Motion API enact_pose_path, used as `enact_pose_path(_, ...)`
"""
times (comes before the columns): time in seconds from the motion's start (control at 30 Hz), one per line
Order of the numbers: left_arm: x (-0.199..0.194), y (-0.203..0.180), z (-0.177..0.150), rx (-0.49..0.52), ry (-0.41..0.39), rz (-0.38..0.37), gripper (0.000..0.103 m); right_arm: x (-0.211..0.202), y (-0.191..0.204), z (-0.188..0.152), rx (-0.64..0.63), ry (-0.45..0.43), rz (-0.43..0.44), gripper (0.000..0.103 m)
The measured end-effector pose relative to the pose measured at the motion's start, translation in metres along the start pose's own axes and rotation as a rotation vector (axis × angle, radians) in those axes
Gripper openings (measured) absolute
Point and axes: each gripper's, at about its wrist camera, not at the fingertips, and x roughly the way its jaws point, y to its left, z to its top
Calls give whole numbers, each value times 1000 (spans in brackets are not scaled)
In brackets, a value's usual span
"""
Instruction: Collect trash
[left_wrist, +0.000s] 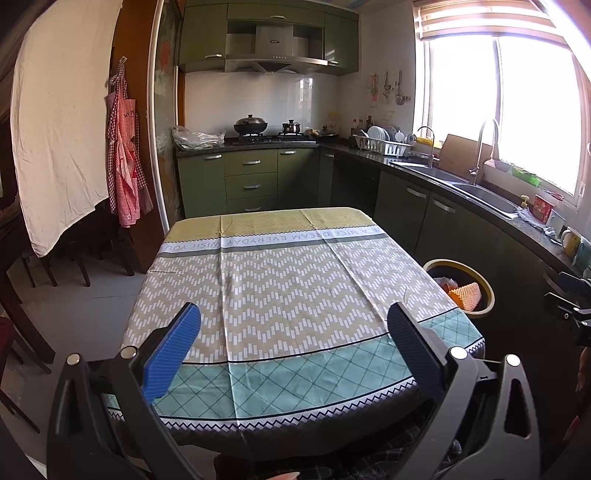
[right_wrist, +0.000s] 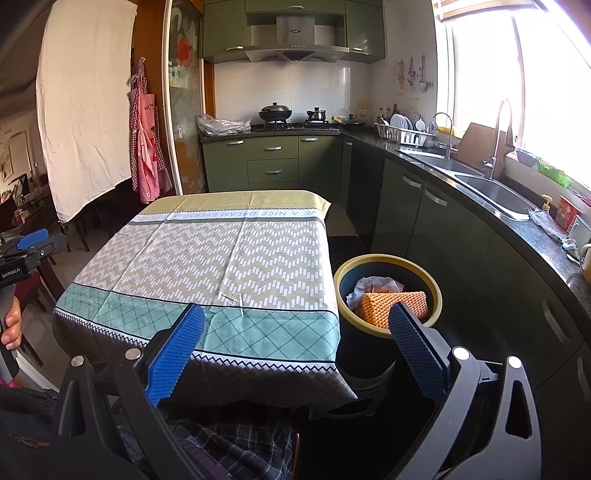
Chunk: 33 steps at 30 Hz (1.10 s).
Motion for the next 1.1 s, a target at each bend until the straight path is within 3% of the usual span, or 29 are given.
enact_pose_path(1.1,1,4,-3,10,5,3,96,4,-1,1,1,4,9,98)
